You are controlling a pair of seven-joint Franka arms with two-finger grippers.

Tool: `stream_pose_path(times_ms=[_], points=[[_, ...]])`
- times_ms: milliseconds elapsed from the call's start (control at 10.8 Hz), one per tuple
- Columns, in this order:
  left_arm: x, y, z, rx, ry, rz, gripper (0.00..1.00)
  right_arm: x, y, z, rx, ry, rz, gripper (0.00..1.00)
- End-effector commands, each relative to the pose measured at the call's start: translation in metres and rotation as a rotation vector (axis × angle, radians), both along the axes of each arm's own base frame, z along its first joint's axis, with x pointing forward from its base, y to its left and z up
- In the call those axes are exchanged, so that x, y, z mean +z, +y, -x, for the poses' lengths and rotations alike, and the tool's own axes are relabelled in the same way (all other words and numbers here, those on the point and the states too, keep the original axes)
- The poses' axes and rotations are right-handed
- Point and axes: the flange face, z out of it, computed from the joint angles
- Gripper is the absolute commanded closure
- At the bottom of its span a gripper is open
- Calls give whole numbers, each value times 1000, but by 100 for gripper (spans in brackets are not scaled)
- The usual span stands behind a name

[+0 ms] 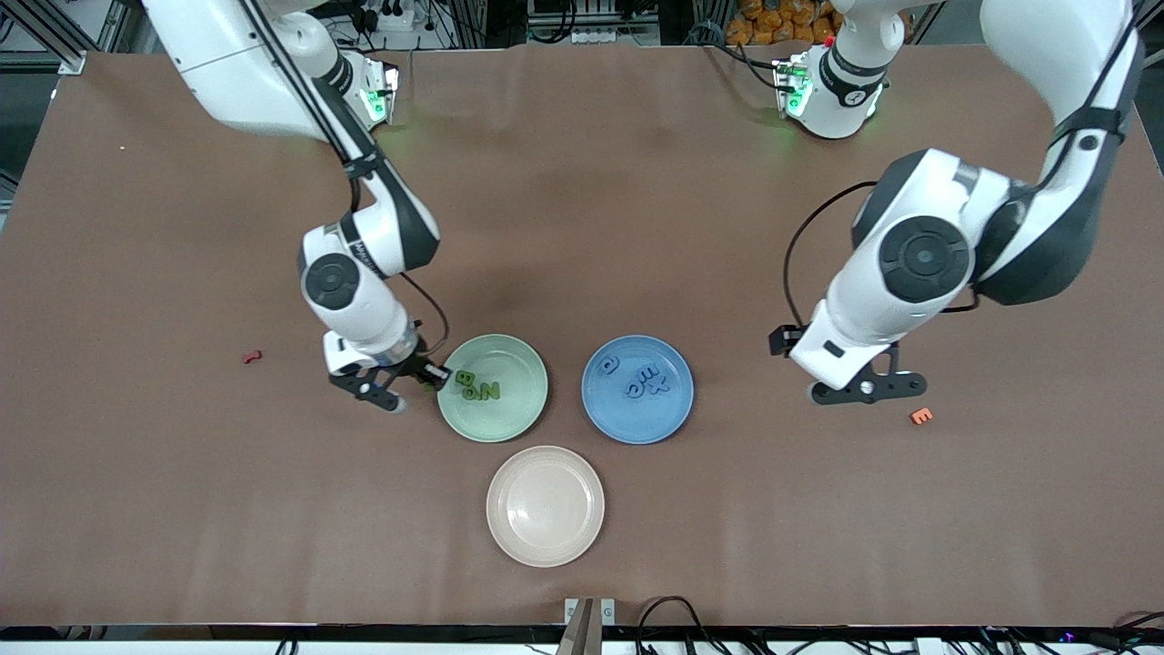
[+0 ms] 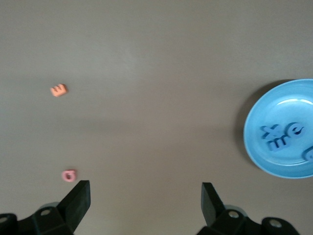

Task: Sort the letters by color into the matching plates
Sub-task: 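Carry the E to the blue plate while the right gripper carries the 3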

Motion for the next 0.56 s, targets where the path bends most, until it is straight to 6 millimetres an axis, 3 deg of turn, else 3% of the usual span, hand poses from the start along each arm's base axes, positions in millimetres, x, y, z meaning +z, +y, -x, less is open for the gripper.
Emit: stream_pose_path(times_ms=[0, 93, 185, 278, 370, 463], points=[[36, 18, 5, -50, -4, -6, 0, 12, 54, 0, -61, 4, -43, 83], [45, 20, 7, -46, -18, -11, 0, 13, 62, 2, -67, 5, -49, 82], [50, 29, 7, -29, -14, -11, 0, 14, 69, 5, -66, 4, -50, 64], [59, 33, 10, -23, -14, 1, 0, 15, 68, 4, -67, 2, -49, 1], [81, 37, 15, -35, -42, 4, 0, 15, 64, 2, -65, 1, -48, 0], [102, 58, 19, -45, -54, 14, 0, 19, 62, 0, -33, 1, -35, 0]])
